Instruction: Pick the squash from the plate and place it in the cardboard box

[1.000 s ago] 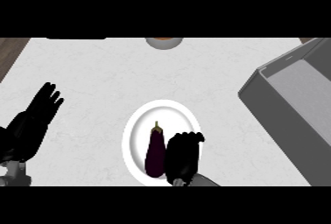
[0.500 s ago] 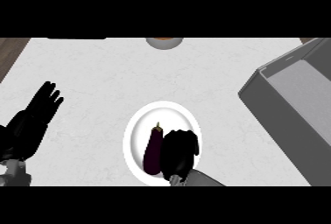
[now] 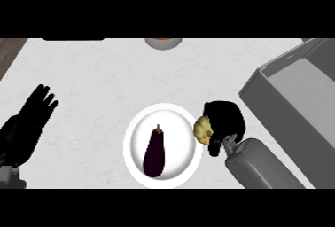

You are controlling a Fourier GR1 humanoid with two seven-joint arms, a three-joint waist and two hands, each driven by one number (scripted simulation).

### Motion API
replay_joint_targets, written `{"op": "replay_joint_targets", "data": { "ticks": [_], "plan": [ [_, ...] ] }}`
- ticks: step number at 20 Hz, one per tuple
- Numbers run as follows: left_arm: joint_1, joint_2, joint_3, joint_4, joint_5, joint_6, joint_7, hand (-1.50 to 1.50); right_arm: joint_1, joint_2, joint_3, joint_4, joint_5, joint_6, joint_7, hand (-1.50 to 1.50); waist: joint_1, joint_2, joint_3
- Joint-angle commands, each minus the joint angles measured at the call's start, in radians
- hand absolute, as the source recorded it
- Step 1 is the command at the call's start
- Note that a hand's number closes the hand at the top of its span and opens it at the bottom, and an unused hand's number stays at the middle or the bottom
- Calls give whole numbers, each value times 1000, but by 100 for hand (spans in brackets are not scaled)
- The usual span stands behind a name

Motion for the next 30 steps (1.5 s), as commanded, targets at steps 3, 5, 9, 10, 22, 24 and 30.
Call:
{"op": "replay_joint_targets", "data": {
  "ticks": [3, 5, 9, 10, 22, 24, 30],
  "plan": [
    [-12, -24, -9, 9, -29, -8, -6, 0, 1, -127, -161, 1, -30, -74, -200, 150, 2, -3, -1],
    [-27, -33, -11, 18, -34, -1, 10, 0, -44, -80, -164, -56, -16, -55, -149, 150, 3, -4, -2],
    [22, -28, 22, -20, -14, -19, 7, 0, 43, -123, -151, -276, 22, -54, -128, 150, 0, -7, -2],
    [-6, -37, -3, -5, -36, -10, 8, 0, -49, -98, -177, -280, 19, -29, -86, 150, 1, -7, -2],
    [-34, -29, 16, -31, -36, -13, 67, 0, -257, -137, -405, -496, 92, 100, 173, 150, 6, -5, -2],
    [-17, -1, 59, -12, -1, -59, 51, 0, -164, -183, -451, -620, 74, 149, 186, 150, -5, -7, -2],
    [8, -67, 22, 14, -61, -52, -4, 0, -148, -273, -611, -437, 52, 71, -15, 150, 3, -3, -1]
  ]
}}
